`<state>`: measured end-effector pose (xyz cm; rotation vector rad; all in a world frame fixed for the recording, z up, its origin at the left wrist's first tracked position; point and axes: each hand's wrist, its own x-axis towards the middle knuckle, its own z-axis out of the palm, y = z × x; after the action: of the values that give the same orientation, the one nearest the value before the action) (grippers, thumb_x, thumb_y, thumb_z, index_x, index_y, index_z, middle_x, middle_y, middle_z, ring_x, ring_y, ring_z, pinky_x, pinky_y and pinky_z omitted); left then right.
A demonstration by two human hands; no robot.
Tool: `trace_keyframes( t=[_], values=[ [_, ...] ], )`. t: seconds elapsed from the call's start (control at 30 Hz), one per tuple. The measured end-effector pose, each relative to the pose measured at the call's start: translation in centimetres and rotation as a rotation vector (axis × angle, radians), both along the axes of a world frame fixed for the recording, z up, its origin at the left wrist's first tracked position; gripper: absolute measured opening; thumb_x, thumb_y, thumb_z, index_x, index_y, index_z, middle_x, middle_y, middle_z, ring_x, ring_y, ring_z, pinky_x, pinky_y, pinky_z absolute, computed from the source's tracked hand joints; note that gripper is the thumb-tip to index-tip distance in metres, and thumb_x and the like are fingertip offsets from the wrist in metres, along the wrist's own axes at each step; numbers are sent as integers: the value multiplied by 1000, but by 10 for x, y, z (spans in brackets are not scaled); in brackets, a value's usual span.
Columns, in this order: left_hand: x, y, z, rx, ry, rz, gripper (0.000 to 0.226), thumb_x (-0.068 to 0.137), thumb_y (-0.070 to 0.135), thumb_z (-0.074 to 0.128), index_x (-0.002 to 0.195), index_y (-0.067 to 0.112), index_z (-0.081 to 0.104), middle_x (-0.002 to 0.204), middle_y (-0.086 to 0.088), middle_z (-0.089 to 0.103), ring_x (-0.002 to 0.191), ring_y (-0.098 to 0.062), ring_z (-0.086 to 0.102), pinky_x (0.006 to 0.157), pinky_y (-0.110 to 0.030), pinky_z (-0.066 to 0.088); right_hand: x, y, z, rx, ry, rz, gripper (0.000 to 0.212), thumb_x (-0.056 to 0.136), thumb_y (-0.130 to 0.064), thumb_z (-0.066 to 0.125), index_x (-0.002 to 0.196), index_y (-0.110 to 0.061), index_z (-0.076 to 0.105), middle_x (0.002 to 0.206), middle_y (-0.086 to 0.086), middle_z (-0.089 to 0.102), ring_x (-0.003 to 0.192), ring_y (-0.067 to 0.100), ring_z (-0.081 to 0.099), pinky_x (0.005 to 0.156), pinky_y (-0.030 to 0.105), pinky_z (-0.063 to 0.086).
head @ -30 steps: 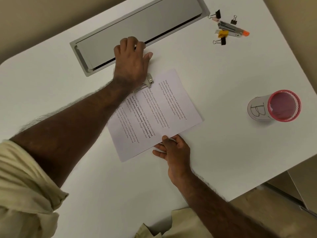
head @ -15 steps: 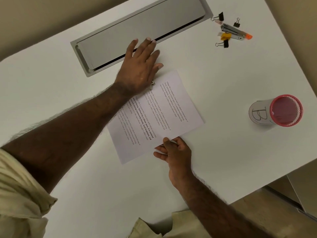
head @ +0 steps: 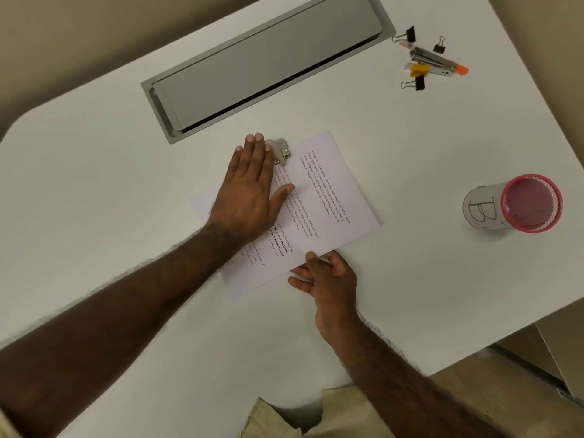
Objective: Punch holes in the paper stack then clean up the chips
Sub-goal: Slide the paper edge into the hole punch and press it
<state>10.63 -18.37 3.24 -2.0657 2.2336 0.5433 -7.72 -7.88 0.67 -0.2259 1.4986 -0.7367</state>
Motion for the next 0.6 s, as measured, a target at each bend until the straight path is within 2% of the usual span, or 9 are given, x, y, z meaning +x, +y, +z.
trace_keyframes(
  t=[0.17, 0.33, 0.5, 0.6],
  values=[
    [-5, -2, -9, 24, 11, 38, 89, 106, 66, 14, 169, 4, -3, 178, -15, -10, 166, -28, -12, 136, -40, -5, 0, 1, -2, -5, 13, 8, 12, 102, -14, 69, 110, -4, 69, 78, 6, 78, 80, 27, 81, 71, 43, 67],
    [0, -8, -13, 90, -19, -9, 92, 104, 66, 10, 168, 0, -2, 177, -22, -7, 166, -34, -8, 136, -42, -4, -1, 3, -6, -31, 22, 8, 15, 102, -13, 68, 114, -3, 69, 79, 8, 77, 79, 29, 81, 72, 43, 67],
    [6, -30, 0, 138, 11, 1, 86, 109, 61, 8, 167, -1, 15, 176, -24, 16, 165, -35, 14, 136, -45, 7, 1, 3, -5, -32, 42, 20, 21, 102, -14, 69, 118, 0, 68, 80, 6, 78, 82, 32, 81, 77, 45, 67],
    [5, -30, 4, 145, -4, -8, 85, 109, 60, 9, 168, -1, 11, 177, -23, 11, 166, -34, 9, 136, -45, 4, 0, 2, -5, -34, 33, 11, 18, 102, -13, 69, 116, -3, 69, 78, 6, 78, 80, 31, 81, 79, 48, 67]
  ],
)
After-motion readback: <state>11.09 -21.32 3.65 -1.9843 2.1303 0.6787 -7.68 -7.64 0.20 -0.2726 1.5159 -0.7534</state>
